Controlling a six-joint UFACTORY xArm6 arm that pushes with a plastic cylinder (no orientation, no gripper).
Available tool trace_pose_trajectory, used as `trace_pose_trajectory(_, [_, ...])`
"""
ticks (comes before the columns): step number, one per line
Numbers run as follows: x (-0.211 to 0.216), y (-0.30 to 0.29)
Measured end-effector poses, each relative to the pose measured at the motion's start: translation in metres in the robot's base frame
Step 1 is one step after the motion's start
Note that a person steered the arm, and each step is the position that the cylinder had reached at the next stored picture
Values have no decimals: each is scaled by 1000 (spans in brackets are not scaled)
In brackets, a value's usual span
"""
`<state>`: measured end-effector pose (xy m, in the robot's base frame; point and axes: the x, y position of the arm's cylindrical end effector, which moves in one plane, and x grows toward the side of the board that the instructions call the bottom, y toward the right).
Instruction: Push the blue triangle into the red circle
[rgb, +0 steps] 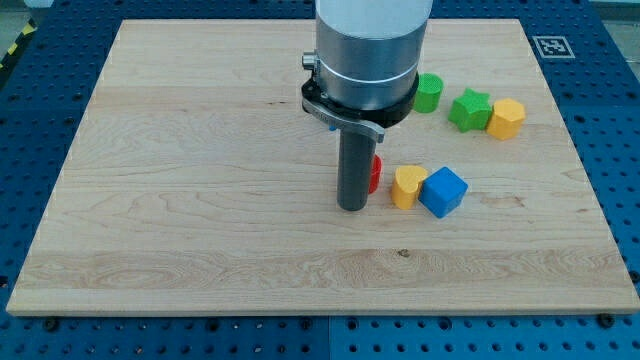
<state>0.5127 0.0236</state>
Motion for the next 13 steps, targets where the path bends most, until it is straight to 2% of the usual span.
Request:
trace_pose_trajectory(1, [-4,-61])
trace_pose_trajectory(2, [-48,-117])
trace_pose_trajectory(3, [-100,-114])
trace_pose_trajectory(4, [-121,-79])
trace_pose_trajectory(6, [-162,-64])
trace_pose_trajectory(7, [-163,-28])
trace_pose_trajectory(8, [-139,18])
trace_pose_trajectory(9, [-125,29])
trace_pose_trajectory(10, [-146,36])
trace_pose_trajectory(11, [-144,72])
trace_pose_trajectory(12, [-125,78])
trace_pose_trajectory(13, [-121,53])
